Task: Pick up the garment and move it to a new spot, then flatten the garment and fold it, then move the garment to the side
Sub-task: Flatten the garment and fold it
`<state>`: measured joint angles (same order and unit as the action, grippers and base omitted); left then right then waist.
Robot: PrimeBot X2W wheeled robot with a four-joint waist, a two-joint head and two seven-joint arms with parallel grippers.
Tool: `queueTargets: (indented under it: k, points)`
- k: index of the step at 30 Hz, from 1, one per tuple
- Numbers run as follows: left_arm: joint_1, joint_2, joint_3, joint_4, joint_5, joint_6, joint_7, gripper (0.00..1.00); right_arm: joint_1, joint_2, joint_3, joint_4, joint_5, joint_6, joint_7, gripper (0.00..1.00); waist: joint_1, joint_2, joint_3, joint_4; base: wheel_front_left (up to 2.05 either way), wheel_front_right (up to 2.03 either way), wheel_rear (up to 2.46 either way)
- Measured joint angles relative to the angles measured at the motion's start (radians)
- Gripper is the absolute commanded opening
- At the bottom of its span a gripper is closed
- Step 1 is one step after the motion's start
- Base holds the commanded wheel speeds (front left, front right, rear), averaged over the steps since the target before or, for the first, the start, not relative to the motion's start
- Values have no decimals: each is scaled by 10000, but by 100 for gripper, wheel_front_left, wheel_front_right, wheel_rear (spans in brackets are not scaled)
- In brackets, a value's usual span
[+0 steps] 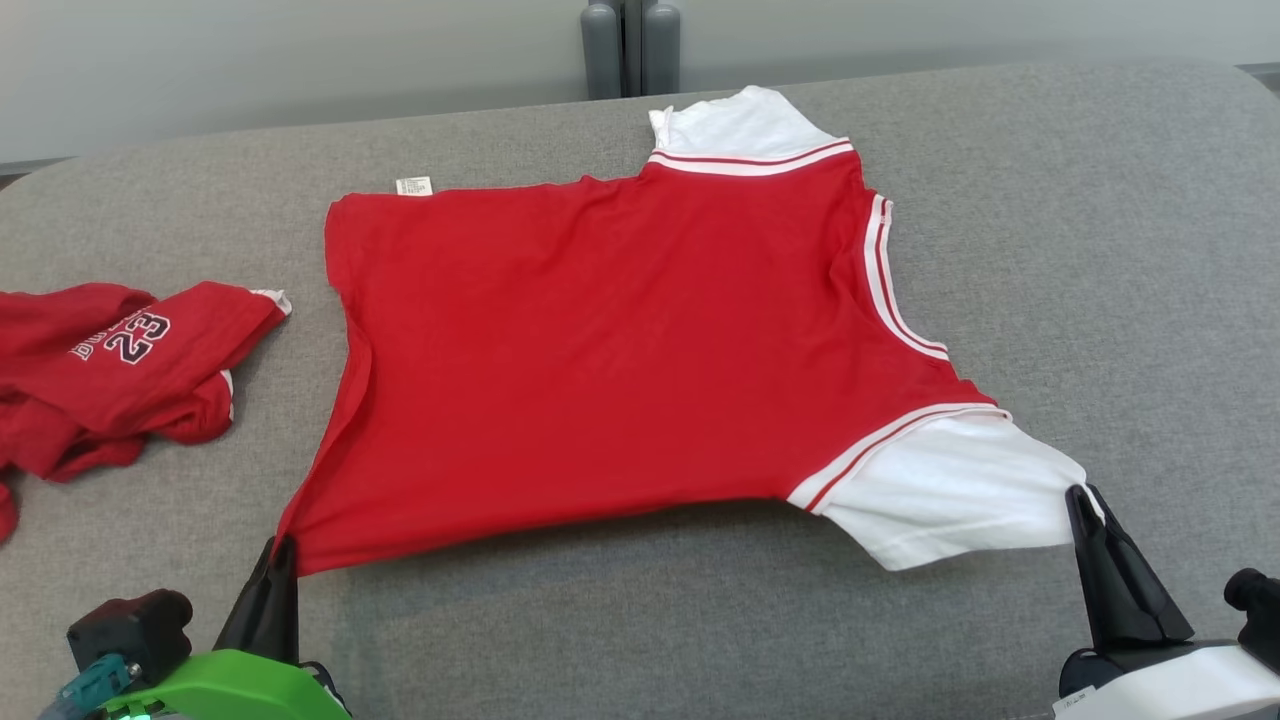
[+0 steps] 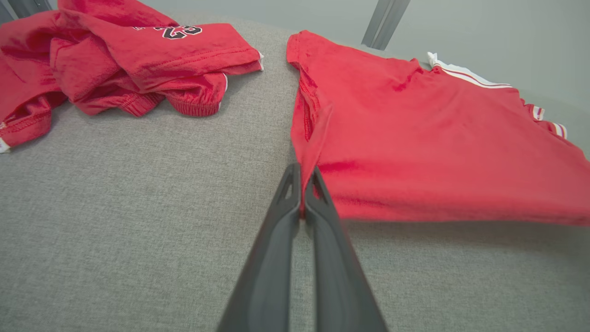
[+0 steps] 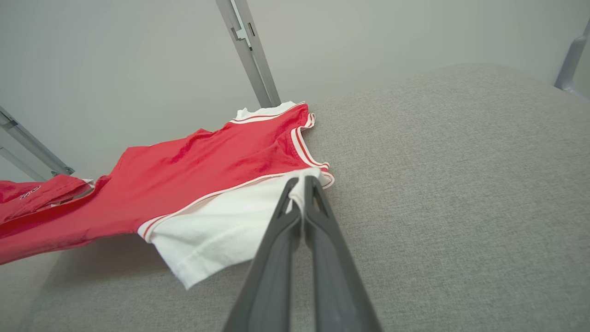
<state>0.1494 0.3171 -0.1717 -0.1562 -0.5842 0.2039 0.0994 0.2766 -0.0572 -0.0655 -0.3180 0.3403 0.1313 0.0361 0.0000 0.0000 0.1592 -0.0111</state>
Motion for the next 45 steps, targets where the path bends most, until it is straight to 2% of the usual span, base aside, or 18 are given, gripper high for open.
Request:
queueTargets:
  k: [5,9,14,24,25,26,27,28,29,32,36,41,45]
  points:
    - [-119,209,-38,-424,-290,90,976,0,-133,40,-194,38,-27,0,351,0,0,0,150,48,0,0,0]
    - [-896,382,-109,-228,-608,50,1806,0,-838,48,-268,474,-73,-2,518,0,0,0,450,97,0,0,0]
    - [-2093,424,-326,614,-1352,-384,3043,0,-2112,-169,-272,1285,-84,0,619,0,0,0,988,166,0,0,0]
    - [-4396,508,-332,2372,-1737,-993,3572,0,-5253,-907,345,3848,94,-2,391,0,0,0,2041,276,0,0,0]
    - [-4595,512,-359,2535,-1735,-1049,3570,22,-5537,-982,439,4086,111,-2,221,0,0,0,2111,292,0,0,0]
    - [-4770,504,-387,2660,-1735,-1135,3568,38,-5834,-1045,506,4339,163,-2,63,0,0,0,2171,310,0,0,0]
    - [-4889,491,-403,2731,-1735,-1204,3524,75,-6045,-1095,552,4543,163,-2,-61,32,0,0,2210,326,0,0,0]
    - [-5033,447,-395,2824,-1733,-1256,3363,100,-6262,-1164,619,4784,163,-2,-261,51,0,0,2250,351,0,0,0]
    - [-5168,420,-407,2915,-1661,-1292,3173,100,-6425,-1225,715,4978,146,-2,-491,100,0,0,2276,382,0,0,0]
    - [-5306,314,-330,3022,-1352,-1367,2161,100,-6722,-1346,951,5333,-67,-4,-1298,100,0,0,2312,454,0,0,0]
    - [-5232,13,-326,2949,-407,-1333,48,100,-6733,-1371,1064,5352,-685,-4,-2359,100,0,0,2260,470,0,0,0]
    - [-4493,-284,-372,2777,504,-966,-2132,100,-6101,-1204,1043,4700,-1189,-2,-2769,100,0,0,2041,430,0,0,0]
    - [-3690,-449,-527,2545,1026,-702,-3032,100,-5115,-1009,943,3937,-1400,-2,-2844,100,0,0,1767,379,0,0,0]
